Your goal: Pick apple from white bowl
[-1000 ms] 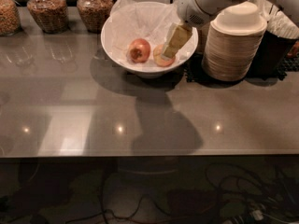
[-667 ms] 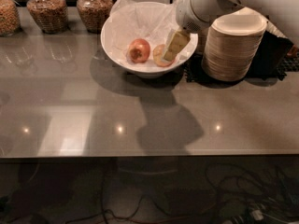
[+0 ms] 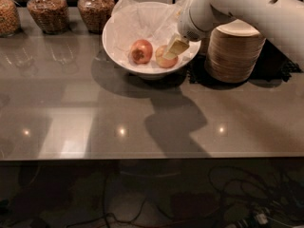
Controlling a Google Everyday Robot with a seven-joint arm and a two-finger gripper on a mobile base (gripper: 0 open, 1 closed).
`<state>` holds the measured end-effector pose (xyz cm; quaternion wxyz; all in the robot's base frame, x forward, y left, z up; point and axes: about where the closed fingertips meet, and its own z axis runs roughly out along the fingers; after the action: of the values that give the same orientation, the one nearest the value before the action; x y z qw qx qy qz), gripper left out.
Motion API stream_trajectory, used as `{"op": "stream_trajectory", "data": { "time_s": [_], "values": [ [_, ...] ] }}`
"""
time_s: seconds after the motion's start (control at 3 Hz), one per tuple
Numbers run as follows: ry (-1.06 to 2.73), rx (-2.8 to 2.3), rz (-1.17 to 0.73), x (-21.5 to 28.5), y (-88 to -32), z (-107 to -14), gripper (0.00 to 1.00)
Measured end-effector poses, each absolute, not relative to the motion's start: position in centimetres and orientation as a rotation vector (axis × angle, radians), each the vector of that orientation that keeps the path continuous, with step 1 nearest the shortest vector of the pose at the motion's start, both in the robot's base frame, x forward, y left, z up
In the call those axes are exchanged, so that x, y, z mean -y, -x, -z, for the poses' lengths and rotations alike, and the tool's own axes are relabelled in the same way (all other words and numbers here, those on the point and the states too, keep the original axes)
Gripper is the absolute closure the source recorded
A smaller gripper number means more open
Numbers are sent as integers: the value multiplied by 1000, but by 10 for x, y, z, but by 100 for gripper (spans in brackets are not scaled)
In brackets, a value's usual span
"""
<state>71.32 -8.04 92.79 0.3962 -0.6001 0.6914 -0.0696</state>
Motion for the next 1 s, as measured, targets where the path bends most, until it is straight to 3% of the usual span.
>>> {"op": "stream_trajectory", "data": {
  "time_s": [1.0],
  "values": [
    [1535,-1827,128,82,-719,-890,31]
  ]
}}
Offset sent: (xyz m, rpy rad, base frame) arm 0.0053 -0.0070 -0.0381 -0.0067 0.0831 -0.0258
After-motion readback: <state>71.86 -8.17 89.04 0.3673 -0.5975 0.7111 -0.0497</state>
